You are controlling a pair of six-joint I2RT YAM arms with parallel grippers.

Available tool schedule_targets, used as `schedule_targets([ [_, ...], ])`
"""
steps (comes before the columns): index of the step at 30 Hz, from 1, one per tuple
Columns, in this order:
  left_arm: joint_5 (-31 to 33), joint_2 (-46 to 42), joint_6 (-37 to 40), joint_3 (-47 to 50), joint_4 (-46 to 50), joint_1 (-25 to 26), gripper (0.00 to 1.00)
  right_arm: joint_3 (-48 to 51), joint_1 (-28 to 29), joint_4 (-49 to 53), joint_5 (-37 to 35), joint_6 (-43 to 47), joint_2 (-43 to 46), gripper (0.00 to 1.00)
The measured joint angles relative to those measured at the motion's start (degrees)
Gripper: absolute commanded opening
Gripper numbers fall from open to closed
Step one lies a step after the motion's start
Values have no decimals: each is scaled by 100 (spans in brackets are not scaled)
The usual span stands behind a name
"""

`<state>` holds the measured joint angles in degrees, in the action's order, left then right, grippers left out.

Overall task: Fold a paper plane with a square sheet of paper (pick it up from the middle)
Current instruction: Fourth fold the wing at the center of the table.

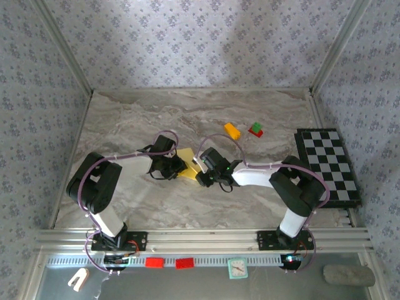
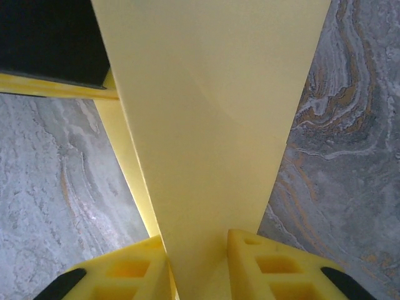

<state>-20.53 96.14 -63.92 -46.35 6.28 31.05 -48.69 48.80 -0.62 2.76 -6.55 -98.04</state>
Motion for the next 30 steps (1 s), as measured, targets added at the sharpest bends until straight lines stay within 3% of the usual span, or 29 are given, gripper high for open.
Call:
schedule_targets([
  [8,42,-24,0,0,31,0,20,0,-70,-22,275,-9,0,19],
  [16,251,-549,98,0,247,9,23,11,-348,-181,999,-256,-90,18],
  [30,20,-785,343,529,-831,17,48,11,-787,-452,2157,-752,-413,18],
])
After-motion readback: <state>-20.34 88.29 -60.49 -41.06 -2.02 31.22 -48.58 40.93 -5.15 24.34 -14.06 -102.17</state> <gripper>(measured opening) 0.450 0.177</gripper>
